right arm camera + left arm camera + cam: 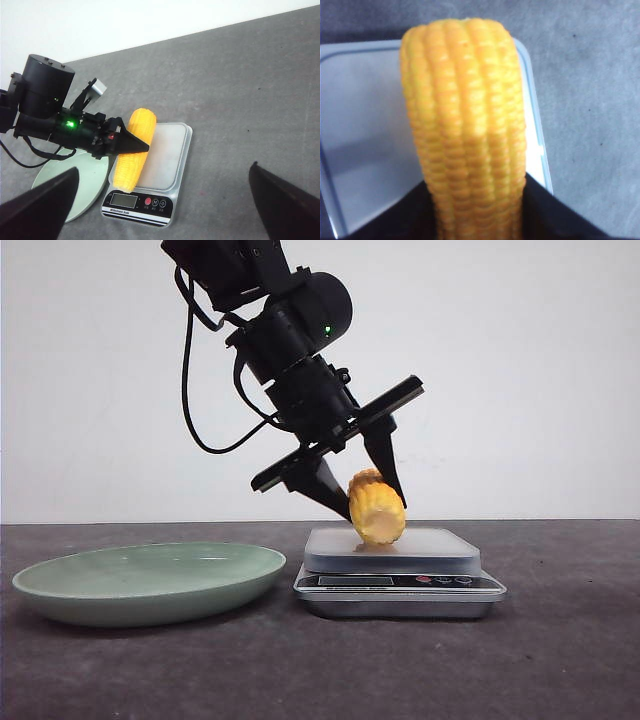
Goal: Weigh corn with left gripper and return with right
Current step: 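Open the left gripper to set the corn on the scale, withdraw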
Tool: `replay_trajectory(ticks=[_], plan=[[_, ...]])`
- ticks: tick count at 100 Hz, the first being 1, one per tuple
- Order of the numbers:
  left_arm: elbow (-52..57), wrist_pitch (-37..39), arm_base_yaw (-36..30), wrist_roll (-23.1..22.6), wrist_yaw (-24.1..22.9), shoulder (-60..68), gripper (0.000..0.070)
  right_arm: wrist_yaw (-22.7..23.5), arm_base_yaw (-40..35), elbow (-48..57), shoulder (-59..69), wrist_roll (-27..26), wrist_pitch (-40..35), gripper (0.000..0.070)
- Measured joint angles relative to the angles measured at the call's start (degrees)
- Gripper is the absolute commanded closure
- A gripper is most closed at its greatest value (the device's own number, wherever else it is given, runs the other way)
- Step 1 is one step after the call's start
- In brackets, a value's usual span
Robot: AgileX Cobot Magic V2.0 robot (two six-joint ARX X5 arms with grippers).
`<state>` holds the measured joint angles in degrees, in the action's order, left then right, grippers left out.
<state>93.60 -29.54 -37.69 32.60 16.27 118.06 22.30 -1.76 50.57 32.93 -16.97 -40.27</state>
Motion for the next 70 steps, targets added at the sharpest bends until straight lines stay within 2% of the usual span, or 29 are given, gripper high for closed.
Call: replay_trajectory(ticks=[8, 16, 24, 43, 52, 70], plan=[[0.0, -0.1, 0.0, 0.0, 0.1, 0.0, 0.0366, 0.0, 0.0, 0.0, 0.0, 0.0, 0.6, 0.0005], [0.0, -0.2, 0.0, 0.4, 0.1, 0.0, 0.0251, 0.0, 0.0, 0.0, 0.0, 0.0, 0.6, 0.0005], [0.0, -0.1, 0.0, 0.9, 0.2, 0.0, 0.0181, 0.0, 0.0, 0.0, 0.0, 0.0, 0.6, 0.0005], [0.1, 0.0, 0.0, 1.3, 0.2, 0.0, 0.0168, 0.0, 0.0, 0.0, 0.0, 0.0, 0.6, 0.0005], [1.1, -0.3, 0.0, 1.3, 0.2, 0.1, 0.0088, 0.0, 0.0, 0.0, 0.0, 0.0, 0.6, 0.0005], [6.6, -1.4, 0.0, 0.9, 0.2, 0.1, 0.0088, 0.0, 0.0, 0.0, 0.0, 0.0, 0.6, 0.0005]])
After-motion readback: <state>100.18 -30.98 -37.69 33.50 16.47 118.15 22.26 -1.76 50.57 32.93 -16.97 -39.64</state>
